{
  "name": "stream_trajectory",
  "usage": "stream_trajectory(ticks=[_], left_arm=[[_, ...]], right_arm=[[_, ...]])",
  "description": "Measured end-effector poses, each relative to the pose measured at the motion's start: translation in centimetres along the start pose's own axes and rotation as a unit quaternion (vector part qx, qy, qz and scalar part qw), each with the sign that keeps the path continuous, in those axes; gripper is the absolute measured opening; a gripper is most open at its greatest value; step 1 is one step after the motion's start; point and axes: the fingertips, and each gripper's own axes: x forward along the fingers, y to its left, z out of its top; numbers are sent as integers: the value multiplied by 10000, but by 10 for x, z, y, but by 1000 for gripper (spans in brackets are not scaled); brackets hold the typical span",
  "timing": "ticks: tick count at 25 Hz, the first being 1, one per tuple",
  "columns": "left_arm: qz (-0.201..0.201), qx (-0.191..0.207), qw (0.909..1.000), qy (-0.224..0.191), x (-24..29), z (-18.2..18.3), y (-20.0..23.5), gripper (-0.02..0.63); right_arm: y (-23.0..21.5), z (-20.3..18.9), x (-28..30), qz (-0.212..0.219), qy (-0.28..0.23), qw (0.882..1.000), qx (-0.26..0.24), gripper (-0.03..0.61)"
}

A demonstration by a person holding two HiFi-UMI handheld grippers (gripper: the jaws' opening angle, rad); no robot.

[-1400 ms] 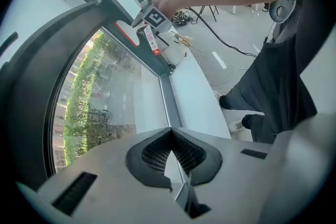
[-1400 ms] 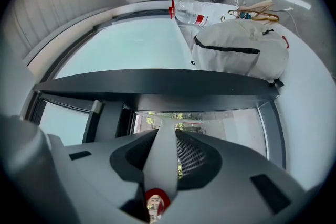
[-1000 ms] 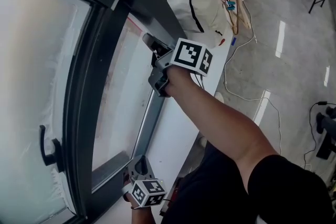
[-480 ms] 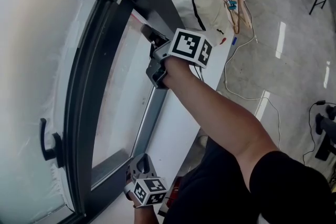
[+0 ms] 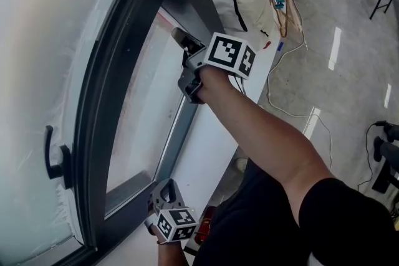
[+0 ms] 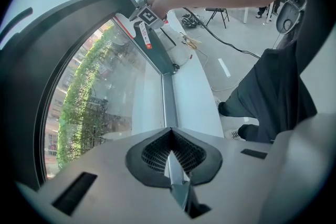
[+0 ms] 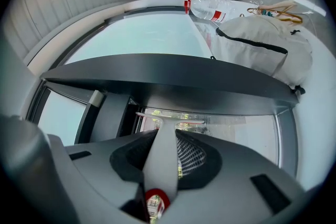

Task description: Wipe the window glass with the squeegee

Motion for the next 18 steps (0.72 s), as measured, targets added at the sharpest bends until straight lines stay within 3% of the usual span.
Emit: stream_trajectory(ticks=[18], left_arm=[[221, -367, 9991, -29, -31, -60, -20, 0]], right_arm=[[18, -102, -29, -49, 623, 9979, -195, 87]])
